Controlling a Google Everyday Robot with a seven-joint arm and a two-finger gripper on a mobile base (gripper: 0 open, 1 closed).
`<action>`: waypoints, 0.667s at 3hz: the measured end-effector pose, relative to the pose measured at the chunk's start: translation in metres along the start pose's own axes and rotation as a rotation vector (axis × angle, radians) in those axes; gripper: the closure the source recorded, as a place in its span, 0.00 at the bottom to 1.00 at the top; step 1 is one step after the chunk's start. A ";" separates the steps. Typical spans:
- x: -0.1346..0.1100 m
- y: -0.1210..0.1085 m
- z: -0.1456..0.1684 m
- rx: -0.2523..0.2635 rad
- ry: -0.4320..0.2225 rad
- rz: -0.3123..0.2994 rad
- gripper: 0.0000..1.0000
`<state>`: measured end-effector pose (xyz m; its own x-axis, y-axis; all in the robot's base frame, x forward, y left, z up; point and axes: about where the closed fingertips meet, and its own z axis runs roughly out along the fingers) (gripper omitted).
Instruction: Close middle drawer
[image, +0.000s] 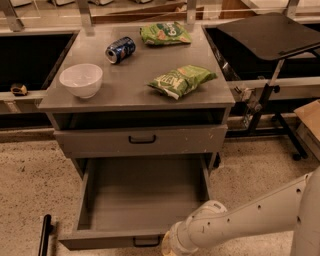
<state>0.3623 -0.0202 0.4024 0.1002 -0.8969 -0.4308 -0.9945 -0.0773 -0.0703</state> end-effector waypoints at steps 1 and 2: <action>0.000 0.000 0.000 0.000 0.000 0.000 0.38; 0.000 0.000 0.000 0.000 0.000 0.000 0.15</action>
Offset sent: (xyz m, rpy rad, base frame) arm 0.0000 0.0000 0.0000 0.0000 0.0000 0.0000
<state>0.3623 -0.0202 0.4024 0.1002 -0.8969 -0.4308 -0.9945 -0.0774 -0.0702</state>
